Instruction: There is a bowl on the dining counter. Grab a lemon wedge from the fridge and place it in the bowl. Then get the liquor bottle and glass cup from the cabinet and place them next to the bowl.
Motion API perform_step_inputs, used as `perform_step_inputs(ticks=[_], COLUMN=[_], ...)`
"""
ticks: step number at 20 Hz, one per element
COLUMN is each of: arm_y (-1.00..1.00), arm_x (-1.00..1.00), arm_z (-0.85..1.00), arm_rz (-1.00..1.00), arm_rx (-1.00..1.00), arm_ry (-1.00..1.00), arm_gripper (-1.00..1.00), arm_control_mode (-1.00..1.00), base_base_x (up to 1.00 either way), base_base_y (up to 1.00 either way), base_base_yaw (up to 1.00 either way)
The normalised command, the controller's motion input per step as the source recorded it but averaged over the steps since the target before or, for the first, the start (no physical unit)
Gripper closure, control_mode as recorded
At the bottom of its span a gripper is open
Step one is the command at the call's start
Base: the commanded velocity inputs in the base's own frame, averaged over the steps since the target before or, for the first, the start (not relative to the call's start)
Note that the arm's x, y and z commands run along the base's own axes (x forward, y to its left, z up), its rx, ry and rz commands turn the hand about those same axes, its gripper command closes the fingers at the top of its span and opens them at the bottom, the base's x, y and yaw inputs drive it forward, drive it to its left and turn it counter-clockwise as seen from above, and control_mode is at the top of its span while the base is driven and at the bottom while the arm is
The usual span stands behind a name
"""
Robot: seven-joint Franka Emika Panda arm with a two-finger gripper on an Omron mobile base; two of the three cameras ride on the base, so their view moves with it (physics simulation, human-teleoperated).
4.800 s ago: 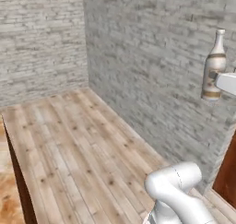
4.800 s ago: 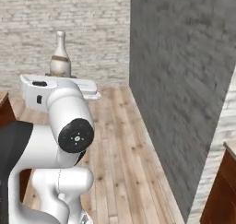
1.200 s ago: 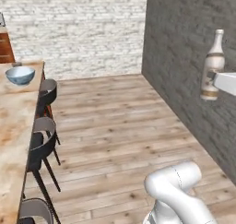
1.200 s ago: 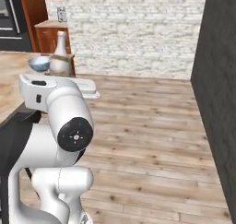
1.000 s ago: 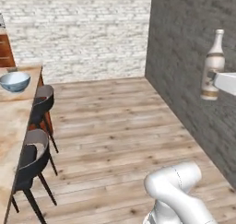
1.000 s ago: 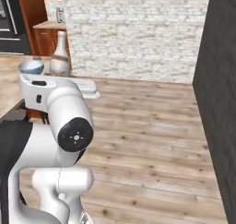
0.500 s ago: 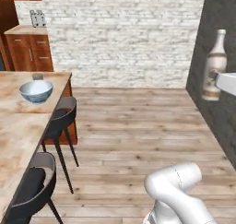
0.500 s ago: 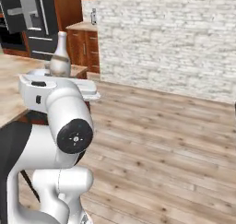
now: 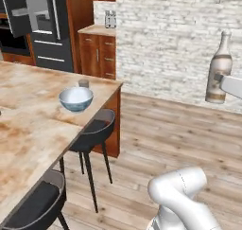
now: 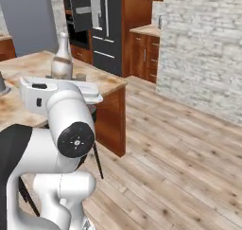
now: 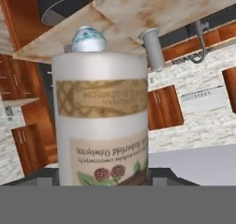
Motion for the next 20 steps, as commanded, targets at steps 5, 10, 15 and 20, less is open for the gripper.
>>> perform_step_inputs(ticks=[5,10,15,20], arm_y=[0.00,0.00,0.00,0.00], arm_x=[0.00,0.00,0.00,0.00], arm_z=[0.00,0.00,0.00,0.00], arm_rz=[0.00,0.00,0.00,0.00], arm_rx=[0.00,0.00,0.00,0.00], arm_ry=[0.00,0.00,0.00,0.00], arm_gripper=[1.00,1.00,1.00,1.00], arm_control_mode=[1.00,1.00,1.00,1.00], base_base_x=[0.56,0.50,0.49,0.33], base_base_y=[-0.23,-0.40,-0.59,-0.59], base_base_yaw=[0.66,0.60,0.50,0.39])
